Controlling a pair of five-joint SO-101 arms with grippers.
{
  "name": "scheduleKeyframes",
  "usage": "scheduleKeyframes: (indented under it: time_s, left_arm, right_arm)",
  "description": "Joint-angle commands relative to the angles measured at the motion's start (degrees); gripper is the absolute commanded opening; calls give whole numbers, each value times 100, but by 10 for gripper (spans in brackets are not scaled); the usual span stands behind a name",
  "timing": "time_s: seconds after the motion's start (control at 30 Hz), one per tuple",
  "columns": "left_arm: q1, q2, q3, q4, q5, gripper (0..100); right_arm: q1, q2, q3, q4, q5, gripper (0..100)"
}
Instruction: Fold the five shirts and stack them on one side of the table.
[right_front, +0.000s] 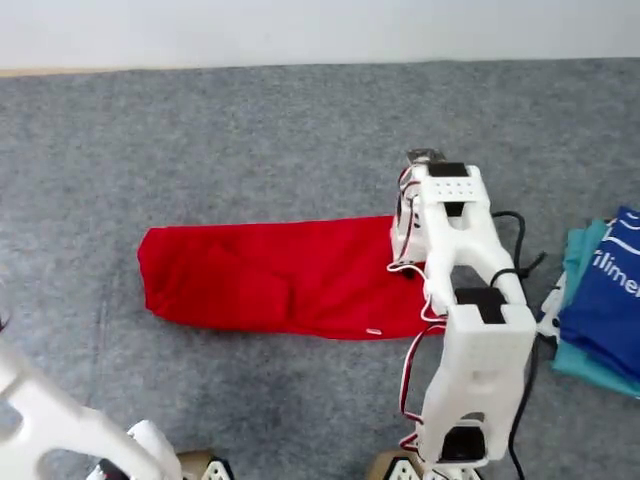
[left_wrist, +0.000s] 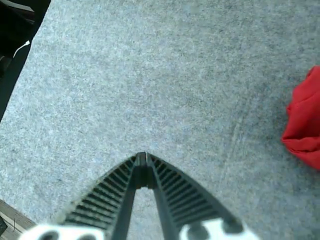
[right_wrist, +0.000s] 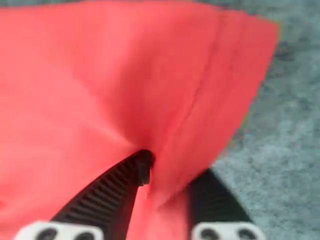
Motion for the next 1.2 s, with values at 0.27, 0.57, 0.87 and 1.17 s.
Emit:
scheduleKeyframes:
  time_s: [0.27,0.57,0.87,1.17]
  left_arm:
    - [-26,-149,-180,114,44,4]
    - [-26,-132,-171,185,44,4]
    - [-26,-141,-171,193,53,4]
    - [-26,-158,-171,193,53,4]
  right_arm:
    - [664,-4,-1415,1305,334,9]
    - [2000,40,-2558,1895,1767,9]
    - [2114,-4,-2760,2343,2673,9]
    - [787,-514,-2444,2352,2681,9]
